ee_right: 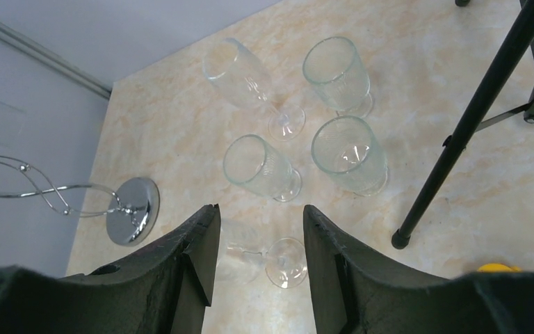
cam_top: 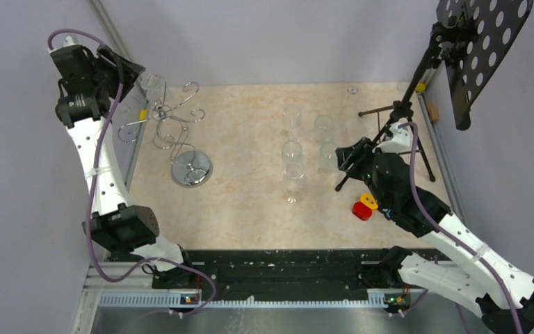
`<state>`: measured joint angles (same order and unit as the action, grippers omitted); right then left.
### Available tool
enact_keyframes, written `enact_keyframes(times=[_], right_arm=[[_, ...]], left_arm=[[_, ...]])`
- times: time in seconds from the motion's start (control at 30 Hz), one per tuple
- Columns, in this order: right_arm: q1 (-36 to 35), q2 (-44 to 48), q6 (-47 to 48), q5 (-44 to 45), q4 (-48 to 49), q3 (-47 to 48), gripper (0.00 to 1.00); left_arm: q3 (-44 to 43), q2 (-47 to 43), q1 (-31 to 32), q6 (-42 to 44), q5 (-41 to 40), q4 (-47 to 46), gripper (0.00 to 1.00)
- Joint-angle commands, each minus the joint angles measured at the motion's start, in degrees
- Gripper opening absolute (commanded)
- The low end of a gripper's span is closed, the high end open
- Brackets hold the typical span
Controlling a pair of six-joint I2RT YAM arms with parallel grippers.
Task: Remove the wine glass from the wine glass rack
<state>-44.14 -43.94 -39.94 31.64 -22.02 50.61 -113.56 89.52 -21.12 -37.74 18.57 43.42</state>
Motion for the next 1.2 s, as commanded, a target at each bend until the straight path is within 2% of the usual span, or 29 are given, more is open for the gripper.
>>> enact_keyframes(times=[0.0, 0.4, 0.8, 1.03, 1.17], right_arm=[[-0.5, 1.0, -0.3, -1.5, 3.4, -1.0, 0.49], [-0.4, 0.6, -0.7, -1.4, 3.8, -1.8, 0.49], [-0.4, 0.3, -1.1, -1.9, 3.8, -1.5, 0.48], [-0.5, 0.8, -1.1, -1.8, 3.4, -1.2, 0.48], [-0.5, 1.0, -1.0, -1.8, 3.2, -1.0, 0.48]], left_arm=[[0.6, 0.7, -0.1, -1.9, -3.2, -4.1, 0.60], [3.7, 2.7, 0.0, -1.5, -4.3, -6.2, 0.56], [4.4, 4.7, 0.2, -3.9, 1.0, -6.7, 0.55], [6.7, 4.2, 0.2, -7.0, 4.4, -9.8, 0.46], [7.9, 3.9, 0.1, -8.1, 5.1, -10.9, 0.37]])
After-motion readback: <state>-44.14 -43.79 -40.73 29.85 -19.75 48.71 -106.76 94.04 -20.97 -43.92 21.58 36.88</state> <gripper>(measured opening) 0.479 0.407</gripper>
